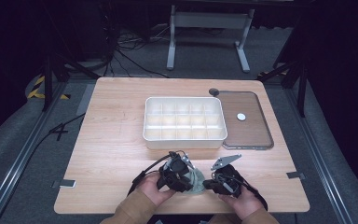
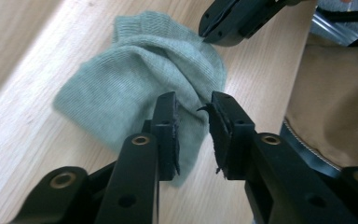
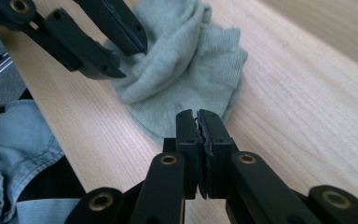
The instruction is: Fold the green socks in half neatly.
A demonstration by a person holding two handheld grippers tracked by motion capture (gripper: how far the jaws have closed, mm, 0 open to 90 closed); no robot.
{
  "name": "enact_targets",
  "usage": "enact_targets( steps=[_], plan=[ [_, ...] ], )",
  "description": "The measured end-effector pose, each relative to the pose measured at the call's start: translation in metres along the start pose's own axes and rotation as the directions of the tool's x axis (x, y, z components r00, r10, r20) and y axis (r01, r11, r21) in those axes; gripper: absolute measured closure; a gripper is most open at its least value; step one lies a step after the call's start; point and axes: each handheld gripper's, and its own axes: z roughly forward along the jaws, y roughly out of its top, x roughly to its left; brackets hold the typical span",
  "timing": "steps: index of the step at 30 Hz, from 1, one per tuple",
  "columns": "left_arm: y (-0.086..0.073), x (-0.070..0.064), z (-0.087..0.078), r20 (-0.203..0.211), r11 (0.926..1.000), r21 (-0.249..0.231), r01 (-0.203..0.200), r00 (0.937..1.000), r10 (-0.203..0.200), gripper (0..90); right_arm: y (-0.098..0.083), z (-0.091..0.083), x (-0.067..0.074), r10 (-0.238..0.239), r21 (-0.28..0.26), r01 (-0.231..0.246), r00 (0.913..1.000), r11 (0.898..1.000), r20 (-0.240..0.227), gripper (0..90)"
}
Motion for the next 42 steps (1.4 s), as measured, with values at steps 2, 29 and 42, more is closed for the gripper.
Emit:
enact_targets(
  steps=[2, 29, 42],
  plan=[
    [-0.004, 0.001, -0.005, -0.010, 0.9999, 0.011, 0.006, 0.9999, -0.006, 68.8, 0.003, -0.005, 0.001, -0.003, -0.019, 0.003, 1.0000, 1.000, -0.001, 85.8],
    [-0.001, 0.013, -0.009, -0.136, 0.9954, -0.088, 0.038, 0.9894, -0.050, 78.1, 0.036, 0.037, 0.014, -0.107, -0.005, 0.107, 0.9935, 0.994, -0.038, 88.7],
    [0.004, 0.020, 0.013, -0.161, 0.9991, 0.020, 0.036, 0.9864, -0.033, 79.8, 0.027, 0.012, 0.012, -0.094, -0.020, 0.094, 0.9956, 0.995, 0.004, 86.8]
  ],
)
